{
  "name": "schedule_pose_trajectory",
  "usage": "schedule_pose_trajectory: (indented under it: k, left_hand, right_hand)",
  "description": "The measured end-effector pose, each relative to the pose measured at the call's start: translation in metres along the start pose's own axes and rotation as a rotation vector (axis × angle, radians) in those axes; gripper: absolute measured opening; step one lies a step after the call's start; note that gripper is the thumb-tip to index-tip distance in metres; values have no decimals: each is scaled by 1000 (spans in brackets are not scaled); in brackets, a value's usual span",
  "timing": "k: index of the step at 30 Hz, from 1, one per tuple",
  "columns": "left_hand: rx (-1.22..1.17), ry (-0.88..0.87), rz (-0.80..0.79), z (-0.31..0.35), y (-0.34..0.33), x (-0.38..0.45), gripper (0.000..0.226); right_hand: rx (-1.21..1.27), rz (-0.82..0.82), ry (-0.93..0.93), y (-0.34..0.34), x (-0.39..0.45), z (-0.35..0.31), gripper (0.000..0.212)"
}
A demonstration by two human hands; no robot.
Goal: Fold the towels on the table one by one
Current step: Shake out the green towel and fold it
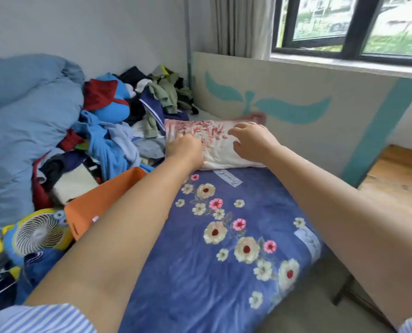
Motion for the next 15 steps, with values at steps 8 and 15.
schedule_pose_trajectory:
  k: [8, 15]
  left_hand:
    - [14, -409, 58, 238, 42, -12, 37]
    - [17, -792, 135, 491, 86, -85, 33]
  right_hand:
    - [-67, 20, -395, 36, -168, 182, 36]
    - [-57, 10, -752, 67, -360, 335, 38]
Point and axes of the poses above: each hand's wrist, its own x-axis towards the middle knuckle, its own y-axis out of the back of the hand, z = x × y, the point moved 5 cm from there along x, towards the middle knuckle, and after that the axes turned 12 degrees about -z, right-handed, at the moved point
